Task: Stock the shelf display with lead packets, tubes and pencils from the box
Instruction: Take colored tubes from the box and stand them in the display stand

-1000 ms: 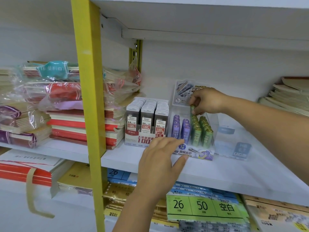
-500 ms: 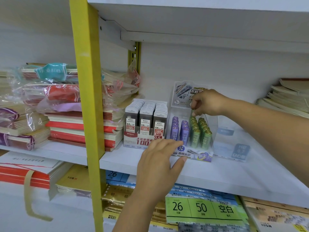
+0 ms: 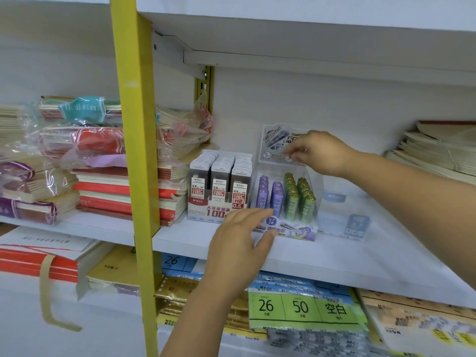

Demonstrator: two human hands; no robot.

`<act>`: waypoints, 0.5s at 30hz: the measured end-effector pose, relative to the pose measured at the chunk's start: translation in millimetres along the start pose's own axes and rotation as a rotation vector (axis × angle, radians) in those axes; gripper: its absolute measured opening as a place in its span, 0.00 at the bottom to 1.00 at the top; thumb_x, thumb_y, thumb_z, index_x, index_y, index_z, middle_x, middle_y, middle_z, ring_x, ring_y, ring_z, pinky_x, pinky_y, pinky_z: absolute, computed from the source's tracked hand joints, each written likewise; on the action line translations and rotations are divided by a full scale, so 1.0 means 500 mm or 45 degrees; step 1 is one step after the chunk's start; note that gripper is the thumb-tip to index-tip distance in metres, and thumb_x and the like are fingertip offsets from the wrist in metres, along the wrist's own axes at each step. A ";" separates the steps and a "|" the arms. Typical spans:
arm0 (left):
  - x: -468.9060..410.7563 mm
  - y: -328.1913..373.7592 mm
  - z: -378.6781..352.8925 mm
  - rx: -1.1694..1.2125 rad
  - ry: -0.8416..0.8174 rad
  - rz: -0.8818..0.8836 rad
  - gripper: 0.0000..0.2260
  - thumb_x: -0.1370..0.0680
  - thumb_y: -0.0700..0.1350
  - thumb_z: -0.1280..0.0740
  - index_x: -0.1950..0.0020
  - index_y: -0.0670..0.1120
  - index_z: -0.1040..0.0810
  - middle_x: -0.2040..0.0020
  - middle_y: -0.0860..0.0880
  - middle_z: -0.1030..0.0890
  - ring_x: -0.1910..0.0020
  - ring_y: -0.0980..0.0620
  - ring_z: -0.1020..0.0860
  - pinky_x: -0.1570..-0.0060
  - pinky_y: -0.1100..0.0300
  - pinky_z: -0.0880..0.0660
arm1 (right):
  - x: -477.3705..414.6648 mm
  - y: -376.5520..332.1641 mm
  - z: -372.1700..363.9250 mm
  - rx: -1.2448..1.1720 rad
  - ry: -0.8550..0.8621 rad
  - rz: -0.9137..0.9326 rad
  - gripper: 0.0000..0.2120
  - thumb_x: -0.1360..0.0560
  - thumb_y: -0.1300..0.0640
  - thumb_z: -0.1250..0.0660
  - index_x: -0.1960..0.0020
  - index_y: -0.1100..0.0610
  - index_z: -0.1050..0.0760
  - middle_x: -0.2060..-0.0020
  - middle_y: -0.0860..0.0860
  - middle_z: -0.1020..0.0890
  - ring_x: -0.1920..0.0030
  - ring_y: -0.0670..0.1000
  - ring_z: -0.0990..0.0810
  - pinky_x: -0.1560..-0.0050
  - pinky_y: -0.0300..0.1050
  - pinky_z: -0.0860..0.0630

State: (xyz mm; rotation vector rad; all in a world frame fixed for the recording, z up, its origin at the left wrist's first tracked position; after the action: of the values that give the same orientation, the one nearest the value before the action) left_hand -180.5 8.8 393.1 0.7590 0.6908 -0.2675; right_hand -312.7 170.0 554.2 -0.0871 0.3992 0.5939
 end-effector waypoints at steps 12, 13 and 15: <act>0.326 -0.019 -0.034 -0.010 -0.422 0.232 0.13 0.21 0.46 0.34 0.37 0.55 0.22 0.48 0.60 0.22 0.52 0.60 0.24 0.53 0.61 0.25 | 0.505 -0.155 -0.190 -1.135 0.003 -0.118 0.09 0.24 0.59 0.32 0.51 0.45 0.20 0.61 0.46 0.16 0.61 0.46 0.18 0.58 0.35 0.24; 0.368 -0.044 -0.046 -0.050 -0.527 0.314 0.14 0.21 0.47 0.34 0.35 0.56 0.24 0.45 0.59 0.23 0.51 0.61 0.24 0.51 0.61 0.25 | 0.539 -0.161 -0.249 -1.152 -0.098 -0.215 0.10 0.24 0.60 0.32 0.52 0.45 0.20 0.61 0.46 0.16 0.61 0.45 0.19 0.59 0.34 0.25; 0.452 -0.091 -0.081 -0.079 -0.693 0.499 0.16 0.20 0.47 0.34 0.32 0.56 0.27 0.39 0.56 0.24 0.50 0.60 0.25 0.49 0.64 0.27 | 0.603 -0.174 -0.376 -1.172 -0.339 -0.402 0.10 0.23 0.60 0.33 0.52 0.44 0.21 0.59 0.44 0.17 0.59 0.43 0.20 0.61 0.28 0.29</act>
State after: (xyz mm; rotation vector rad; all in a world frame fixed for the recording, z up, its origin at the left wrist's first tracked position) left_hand -51.1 9.4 198.2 0.7042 0.0305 -0.0838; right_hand -100.2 220.6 260.8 -0.9258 -0.1738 0.4273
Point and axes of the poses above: each hand's wrist, its own x-axis away from the middle knuckle, its own z-axis out of the back of the hand, y = z × x, the point moved 1 cm from there along -x, towards the middle knuckle
